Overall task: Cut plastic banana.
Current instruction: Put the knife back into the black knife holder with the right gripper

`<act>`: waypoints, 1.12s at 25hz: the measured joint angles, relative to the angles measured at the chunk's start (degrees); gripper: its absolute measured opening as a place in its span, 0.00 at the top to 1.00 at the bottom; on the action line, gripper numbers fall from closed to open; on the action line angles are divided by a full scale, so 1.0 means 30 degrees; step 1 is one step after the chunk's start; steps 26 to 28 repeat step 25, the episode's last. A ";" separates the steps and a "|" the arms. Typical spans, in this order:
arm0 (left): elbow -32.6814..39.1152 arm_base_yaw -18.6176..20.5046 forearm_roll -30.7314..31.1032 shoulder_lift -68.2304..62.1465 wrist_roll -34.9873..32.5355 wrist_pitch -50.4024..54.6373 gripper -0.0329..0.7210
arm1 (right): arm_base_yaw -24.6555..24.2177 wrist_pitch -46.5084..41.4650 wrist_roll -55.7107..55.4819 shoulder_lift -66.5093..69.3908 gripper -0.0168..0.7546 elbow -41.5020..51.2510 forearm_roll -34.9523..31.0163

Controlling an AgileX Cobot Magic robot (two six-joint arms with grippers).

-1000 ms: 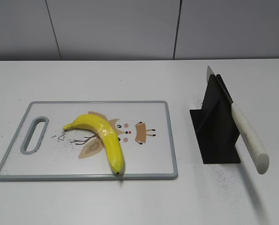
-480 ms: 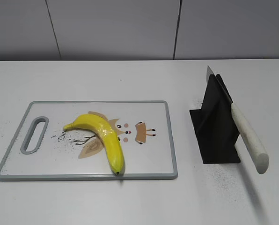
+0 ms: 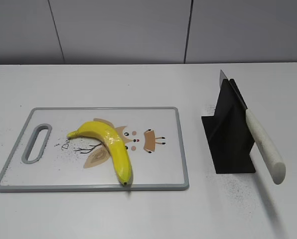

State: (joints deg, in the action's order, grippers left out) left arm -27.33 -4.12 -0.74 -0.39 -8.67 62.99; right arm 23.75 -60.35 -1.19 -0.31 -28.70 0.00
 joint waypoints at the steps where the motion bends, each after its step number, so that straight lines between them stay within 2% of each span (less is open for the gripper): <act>1: 0.0000 0.0000 0.0000 0.0000 0.0000 0.0000 0.18 | -0.0603 0.0000 0.0000 0.0000 0.22 0.0000 -0.0102; 7: 0.0000 0.0000 0.0000 0.0000 0.0000 0.0000 0.18 | -0.4288 0.0018 0.0000 0.0000 0.23 0.0000 -0.0118; 12: 0.0000 0.0000 0.0000 0.0000 0.0000 0.0000 0.18 | -0.5749 0.0018 0.0000 0.0000 0.23 0.0000 -0.0137; 28: 0.0000 0.0000 0.0000 0.0000 0.0000 0.0000 0.18 | -0.6128 0.0018 0.0000 0.0000 0.23 0.0000 -0.0137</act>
